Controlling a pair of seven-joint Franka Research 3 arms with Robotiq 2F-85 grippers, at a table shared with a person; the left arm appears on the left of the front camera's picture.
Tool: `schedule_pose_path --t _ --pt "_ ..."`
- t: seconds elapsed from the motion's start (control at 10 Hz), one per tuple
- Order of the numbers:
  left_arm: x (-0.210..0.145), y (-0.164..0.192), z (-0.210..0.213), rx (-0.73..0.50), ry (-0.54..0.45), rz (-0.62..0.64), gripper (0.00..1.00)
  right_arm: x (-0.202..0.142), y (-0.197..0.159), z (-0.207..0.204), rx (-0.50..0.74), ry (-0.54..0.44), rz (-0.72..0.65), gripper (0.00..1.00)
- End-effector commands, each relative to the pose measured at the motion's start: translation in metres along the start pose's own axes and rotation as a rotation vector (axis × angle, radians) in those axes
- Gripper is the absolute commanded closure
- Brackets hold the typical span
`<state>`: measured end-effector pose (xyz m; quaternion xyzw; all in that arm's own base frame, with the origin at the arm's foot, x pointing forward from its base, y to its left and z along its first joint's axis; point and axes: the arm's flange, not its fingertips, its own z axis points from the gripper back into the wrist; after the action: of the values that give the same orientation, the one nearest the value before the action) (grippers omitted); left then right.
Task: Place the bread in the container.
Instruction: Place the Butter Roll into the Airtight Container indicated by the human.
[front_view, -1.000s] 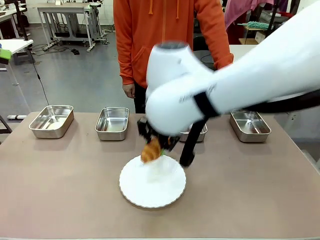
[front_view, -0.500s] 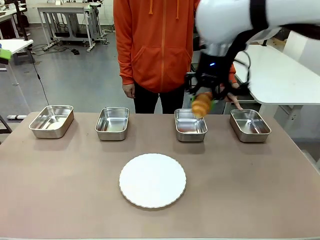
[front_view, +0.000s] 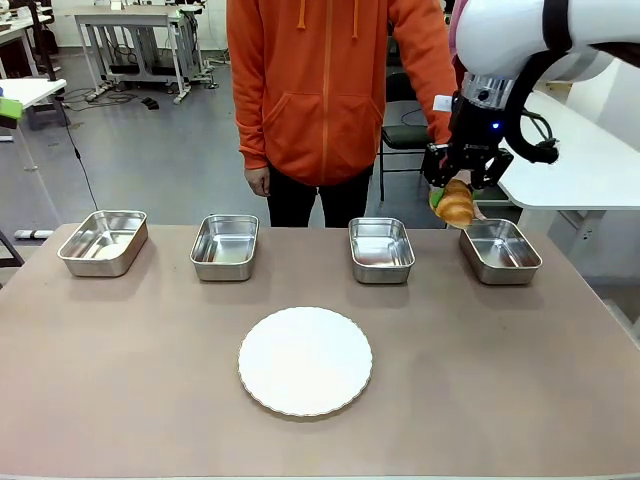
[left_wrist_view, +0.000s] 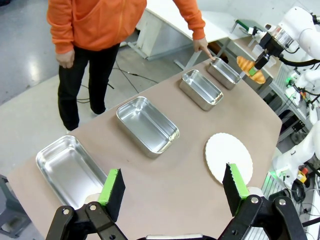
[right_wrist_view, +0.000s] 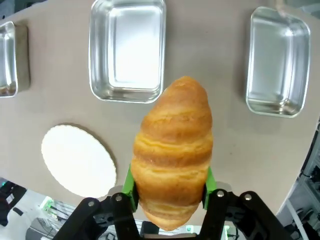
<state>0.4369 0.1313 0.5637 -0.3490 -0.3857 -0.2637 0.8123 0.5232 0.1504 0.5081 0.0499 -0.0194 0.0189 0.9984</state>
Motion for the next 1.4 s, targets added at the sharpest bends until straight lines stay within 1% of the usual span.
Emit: schedule_pose_path --t 0.0,0.1,0.2,0.3,0.4,0.5,0.6,0.8,0.9,1.0,1.1,1.2,1.3 --pt "0.001 -0.001 0.001 -0.003 -0.016 -0.003 0.00 -0.005 0.013 0.007 -0.006 0.001 -0.081 0.42" --pt "0.001 -0.001 0.001 -0.003 -0.016 -0.003 0.00 -0.005 0.013 0.007 -0.006 0.001 -0.081 0.42" --pt "0.001 -0.001 0.001 -0.003 -0.016 -0.003 0.00 -0.002 0.006 0.001 0.000 0.000 -0.033 0.42" --pt "0.001 -0.001 0.001 -0.003 -0.016 -0.003 0.00 0.016 -0.018 0.006 0.035 -0.079 -0.106 0.42" --pt "0.001 -0.001 0.001 -0.003 -0.016 -0.003 0.00 0.033 -0.058 0.009 0.080 -0.096 -0.111 0.42" --pt "0.001 -0.001 0.001 -0.003 -0.016 -0.003 0.00 0.046 -0.090 0.007 0.102 -0.092 -0.106 0.42" --pt "0.001 -0.001 0.001 -0.003 -0.016 -0.003 0.00 0.051 -0.114 0.002 0.116 -0.108 -0.051 0.42" --pt "0.001 -0.001 0.001 -0.003 -0.016 -0.003 0.00 0.062 -0.148 -0.021 0.101 -0.110 0.032 0.42" --pt "0.001 -0.001 0.001 -0.003 -0.016 -0.003 0.00 0.063 -0.164 -0.038 0.102 -0.098 0.124 0.42" --pt "0.001 -0.001 0.001 -0.003 -0.016 -0.003 0.00 0.062 -0.175 -0.053 0.091 -0.101 0.191 0.42" --pt "0.001 -0.001 0.001 -0.003 -0.016 -0.003 0.00 0.060 -0.183 -0.068 0.059 -0.099 0.212 0.42" --pt "0.001 -0.001 0.001 -0.003 -0.016 -0.003 0.00 0.060 -0.186 -0.079 0.051 -0.112 0.214 0.42" --pt "0.001 -0.001 0.001 -0.003 -0.016 -0.003 0.00 0.064 -0.189 -0.091 0.016 -0.138 0.156 0.42"
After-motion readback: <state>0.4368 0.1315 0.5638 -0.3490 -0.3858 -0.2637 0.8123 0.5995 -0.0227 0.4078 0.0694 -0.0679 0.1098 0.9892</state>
